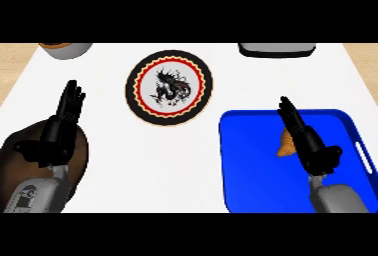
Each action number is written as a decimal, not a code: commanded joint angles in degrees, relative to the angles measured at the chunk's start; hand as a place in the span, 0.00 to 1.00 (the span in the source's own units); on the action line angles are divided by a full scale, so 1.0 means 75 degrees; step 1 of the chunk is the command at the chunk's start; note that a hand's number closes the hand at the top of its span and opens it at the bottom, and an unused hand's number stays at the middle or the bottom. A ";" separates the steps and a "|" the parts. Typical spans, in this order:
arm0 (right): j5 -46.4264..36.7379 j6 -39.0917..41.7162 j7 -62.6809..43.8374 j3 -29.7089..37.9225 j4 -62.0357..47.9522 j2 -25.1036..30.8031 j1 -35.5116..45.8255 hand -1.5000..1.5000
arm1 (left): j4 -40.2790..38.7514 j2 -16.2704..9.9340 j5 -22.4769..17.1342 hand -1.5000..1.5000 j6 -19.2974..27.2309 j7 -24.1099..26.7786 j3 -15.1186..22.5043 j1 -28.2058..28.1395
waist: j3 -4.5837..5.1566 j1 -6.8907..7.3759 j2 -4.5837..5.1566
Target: Pick the croissant from the tray and place it in the plate
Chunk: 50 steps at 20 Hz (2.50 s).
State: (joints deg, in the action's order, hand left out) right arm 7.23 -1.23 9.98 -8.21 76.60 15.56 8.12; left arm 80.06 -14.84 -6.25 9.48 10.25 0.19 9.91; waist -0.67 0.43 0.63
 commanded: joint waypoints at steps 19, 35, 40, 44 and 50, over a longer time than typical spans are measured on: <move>0.1507 -0.1060 0.3788 0.4849 -0.2162 0.0853 -0.0660 0.00 | 0.0788 0.0643 -0.0517 0.50 -0.0646 -0.3056 0.0894 -0.1867 | 0.0087 -0.0040 -0.0090; -0.0966 -0.0459 -0.1570 0.2132 0.0967 0.2609 -0.1468 0.00 | 0.0352 0.0904 -0.0254 0.50 -0.0548 -0.2861 0.1016 -0.1686 | 0.0101 -0.0057 -0.0097; -0.1940 -0.1175 -0.2332 0.1481 0.1322 0.1669 -0.1156 0.00 | 0.0773 0.0850 -0.0359 0.50 -0.0498 -0.3635 0.0778 -0.1379 | 0.0092 -0.0048 -0.0088; -0.2426 -0.0839 -0.2771 0.1588 0.0983 0.1670 -0.0804 0.00 | -0.0340 0.0979 -0.0213 0.50 -0.0865 -0.2645 0.0590 -0.1227 | 0.0092 -0.0054 -0.0081; -0.2680 -0.0525 -0.3481 0.1068 0.1776 0.1164 -0.1215 0.00 | 0.0400 0.0684 -0.0288 0.50 -0.1005 -0.3210 0.0422 -0.1467 | 0.0092 -0.0074 -0.0091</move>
State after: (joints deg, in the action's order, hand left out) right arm -11.18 -5.82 -12.75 1.62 85.42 26.70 1.22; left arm 83.83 -7.34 -7.49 4.26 -13.61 6.10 -1.92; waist 0.02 0.06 -0.03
